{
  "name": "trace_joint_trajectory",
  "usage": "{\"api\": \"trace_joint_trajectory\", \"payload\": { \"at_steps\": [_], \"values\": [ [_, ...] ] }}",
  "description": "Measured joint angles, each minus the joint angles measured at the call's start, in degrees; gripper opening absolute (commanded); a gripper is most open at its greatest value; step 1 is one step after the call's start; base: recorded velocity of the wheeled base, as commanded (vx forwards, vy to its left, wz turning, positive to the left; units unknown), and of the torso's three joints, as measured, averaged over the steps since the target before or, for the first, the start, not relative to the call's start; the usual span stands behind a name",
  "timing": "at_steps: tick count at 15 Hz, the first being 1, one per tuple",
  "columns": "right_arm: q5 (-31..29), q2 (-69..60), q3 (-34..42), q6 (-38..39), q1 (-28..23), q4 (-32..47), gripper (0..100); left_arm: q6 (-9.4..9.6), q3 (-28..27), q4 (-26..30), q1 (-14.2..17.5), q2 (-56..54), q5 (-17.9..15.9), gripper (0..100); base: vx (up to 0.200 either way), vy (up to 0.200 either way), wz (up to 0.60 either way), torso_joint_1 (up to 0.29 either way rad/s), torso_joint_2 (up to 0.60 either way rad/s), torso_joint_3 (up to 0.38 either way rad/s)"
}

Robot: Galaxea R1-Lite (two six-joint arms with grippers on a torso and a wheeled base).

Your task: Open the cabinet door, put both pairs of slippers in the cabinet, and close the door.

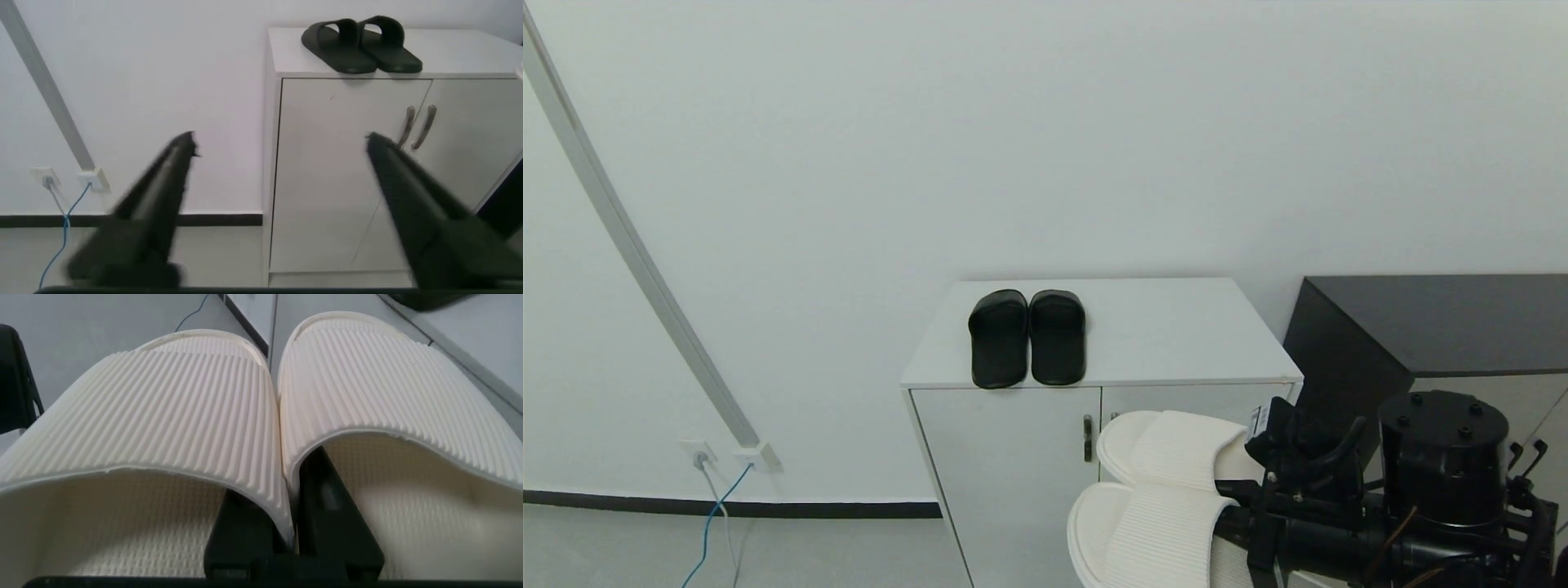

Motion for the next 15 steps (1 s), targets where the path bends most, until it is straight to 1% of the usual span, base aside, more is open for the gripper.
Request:
{"api": "trace_joint_trajectory", "payload": {
  "at_steps": [5, 15],
  "values": [
    [0.0, 0.1, 0.1, -0.1, 0.1, 0.0, 0, 0.0, 0.0, 0.0, 0.0, 0.0, 0.0, 100, 0.0, 0.0, 0.0, -0.172, 0.39, 0.22],
    [0.0, 0.5, 0.6, -0.1, 0.1, -0.7, 0, 0.0, 0.0, 0.0, 0.0, 0.0, 0.0, 100, 0.0, 0.0, 0.0, -0.215, 0.54, 0.315]
  ]
}}
